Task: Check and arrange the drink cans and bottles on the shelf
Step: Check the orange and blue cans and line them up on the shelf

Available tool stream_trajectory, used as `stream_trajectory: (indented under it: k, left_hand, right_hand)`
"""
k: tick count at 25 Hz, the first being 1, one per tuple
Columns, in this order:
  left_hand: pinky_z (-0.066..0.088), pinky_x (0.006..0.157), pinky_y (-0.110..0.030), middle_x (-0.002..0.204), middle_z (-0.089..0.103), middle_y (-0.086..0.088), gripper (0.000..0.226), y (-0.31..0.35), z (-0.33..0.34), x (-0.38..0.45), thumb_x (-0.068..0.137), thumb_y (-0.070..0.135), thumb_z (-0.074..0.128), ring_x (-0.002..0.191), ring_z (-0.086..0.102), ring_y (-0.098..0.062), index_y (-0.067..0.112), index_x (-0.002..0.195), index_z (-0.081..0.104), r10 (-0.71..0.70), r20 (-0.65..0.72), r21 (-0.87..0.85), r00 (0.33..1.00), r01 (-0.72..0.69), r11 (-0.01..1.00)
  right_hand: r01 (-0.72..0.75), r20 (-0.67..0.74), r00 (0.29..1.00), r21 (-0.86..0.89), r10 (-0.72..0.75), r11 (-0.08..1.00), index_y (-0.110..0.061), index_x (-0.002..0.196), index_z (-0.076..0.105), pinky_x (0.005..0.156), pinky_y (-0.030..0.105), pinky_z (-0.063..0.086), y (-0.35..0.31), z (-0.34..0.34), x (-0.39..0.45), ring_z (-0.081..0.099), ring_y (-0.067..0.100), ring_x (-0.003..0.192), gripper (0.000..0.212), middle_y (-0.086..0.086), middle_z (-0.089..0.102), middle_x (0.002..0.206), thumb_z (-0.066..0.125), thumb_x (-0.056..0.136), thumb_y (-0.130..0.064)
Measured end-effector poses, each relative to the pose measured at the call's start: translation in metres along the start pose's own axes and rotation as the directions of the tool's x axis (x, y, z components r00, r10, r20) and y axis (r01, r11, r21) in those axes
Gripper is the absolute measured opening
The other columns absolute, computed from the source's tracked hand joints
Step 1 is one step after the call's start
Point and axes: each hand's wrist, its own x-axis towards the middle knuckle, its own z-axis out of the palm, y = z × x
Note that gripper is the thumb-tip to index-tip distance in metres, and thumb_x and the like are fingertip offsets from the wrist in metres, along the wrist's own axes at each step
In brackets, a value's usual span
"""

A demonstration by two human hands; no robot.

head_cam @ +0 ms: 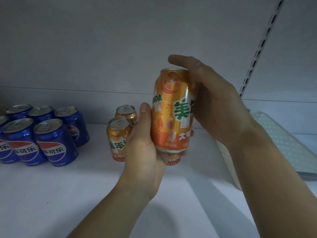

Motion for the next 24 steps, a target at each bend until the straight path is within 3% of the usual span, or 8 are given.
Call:
stream_trajectory:
  k: [4, 6, 10, 13, 16, 18, 21, 24]
  left_hand:
    - [0.059, 0.064, -0.039, 0.106, 0.076, -0.016, 0.061, -0.003, 0.002, 0.001, 0.09, 0.059, 0.038, 0.081, 0.075, -0.032, 0.017, 0.12, 0.071, -0.171, 0.166, 0.022, 0.971, 0.169, 0.985]
    - [0.061, 0.068, -0.042, 0.11, 0.076, -0.015, 0.062, -0.006, 0.003, 0.003, 0.084, 0.06, 0.04, 0.087, 0.075, -0.033, 0.021, 0.123, 0.068, -0.151, 0.181, 0.043, 0.972, 0.146, 0.988]
    - [0.053, 0.09, -0.054, 0.099, 0.079, -0.007, 0.046, -0.013, 0.011, 0.006, 0.079, 0.057, 0.046, 0.077, 0.076, -0.024, 0.03, 0.091, 0.081, -0.07, 0.108, -0.004, 0.992, 0.071, 0.997]
    - [0.049, 0.094, -0.057, 0.094, 0.079, -0.006, 0.046, -0.014, 0.014, 0.009, 0.077, 0.059, 0.047, 0.07, 0.075, -0.023, 0.03, 0.086, 0.082, -0.073, 0.059, 0.005, 0.996, 0.073, 0.997]
    - [0.054, 0.075, -0.046, 0.093, 0.077, -0.012, 0.055, -0.012, 0.011, 0.012, 0.087, 0.06, 0.043, 0.067, 0.072, -0.029, 0.021, 0.105, 0.077, -0.123, 0.093, 0.028, 0.988, 0.121, 0.992]
    - [0.057, 0.063, -0.038, 0.099, 0.075, -0.017, 0.061, -0.01, 0.009, 0.012, 0.092, 0.061, 0.037, 0.075, 0.073, -0.034, 0.017, 0.118, 0.072, -0.179, 0.145, 0.039, 0.973, 0.175, 0.984]
    - [0.059, 0.078, -0.046, 0.115, 0.074, -0.015, 0.064, -0.01, 0.005, 0.012, 0.087, 0.062, 0.039, 0.102, 0.071, -0.038, 0.019, 0.128, 0.066, -0.143, 0.164, 0.078, 0.976, 0.132, 0.988]
    - [0.056, 0.069, -0.039, 0.101, 0.075, -0.014, 0.062, -0.011, 0.006, 0.01, 0.082, 0.059, 0.044, 0.081, 0.072, -0.032, 0.016, 0.118, 0.069, -0.088, 0.155, 0.073, 0.984, 0.078, 0.994]
  right_hand:
    - [0.058, 0.075, 0.996, -0.084, -0.052, 0.995, -0.016, 0.12, 0.071, 0.096, 0.055, 0.059, -0.008, -0.004, -0.001, 0.075, 0.034, 0.101, 0.034, 0.015, 0.076, 0.109, 0.055, 0.095, -0.032]
    - [0.108, 0.032, 0.994, -0.178, -0.104, 0.978, -0.015, 0.113, 0.073, 0.09, 0.05, 0.062, -0.008, -0.004, 0.0, 0.076, 0.03, 0.094, 0.029, 0.013, 0.077, 0.101, 0.058, 0.094, -0.032]
    - [0.099, 0.008, 0.995, -0.194, -0.099, 0.976, -0.008, 0.109, 0.073, 0.085, 0.045, 0.063, -0.006, -0.003, 0.001, 0.076, 0.03, 0.091, 0.033, 0.015, 0.076, 0.098, 0.061, 0.09, -0.033]
    - [0.077, 0.017, 0.997, -0.21, -0.076, 0.975, -0.005, 0.111, 0.071, 0.085, 0.044, 0.063, -0.005, -0.006, 0.003, 0.076, 0.031, 0.091, 0.04, 0.017, 0.076, 0.101, 0.061, 0.09, -0.037]
    - [-0.017, 0.102, 0.995, -0.05, 0.022, 0.999, -0.009, 0.121, 0.067, 0.093, 0.054, 0.06, -0.003, -0.01, 0.002, 0.073, 0.04, 0.102, 0.043, 0.024, 0.071, 0.116, 0.058, 0.09, -0.037]
    - [-0.037, 0.149, 0.988, 0.028, 0.033, 0.999, -0.013, 0.127, 0.065, 0.089, 0.046, 0.063, -0.003, -0.011, 0.001, 0.075, 0.034, 0.099, 0.039, 0.024, 0.071, 0.118, 0.057, 0.093, -0.031]
    - [0.061, 0.017, 0.998, -0.056, -0.06, 0.997, -0.014, 0.12, 0.069, 0.086, 0.044, 0.063, -0.007, -0.009, 0.003, 0.076, 0.03, 0.093, 0.032, 0.021, 0.074, 0.108, 0.063, 0.091, -0.028]
    - [0.09, -0.082, 0.992, -0.109, -0.099, 0.99, -0.016, 0.111, 0.072, 0.088, 0.05, 0.063, -0.01, -0.005, 0.003, 0.076, 0.034, 0.093, 0.031, 0.015, 0.077, 0.103, 0.068, 0.086, -0.033]
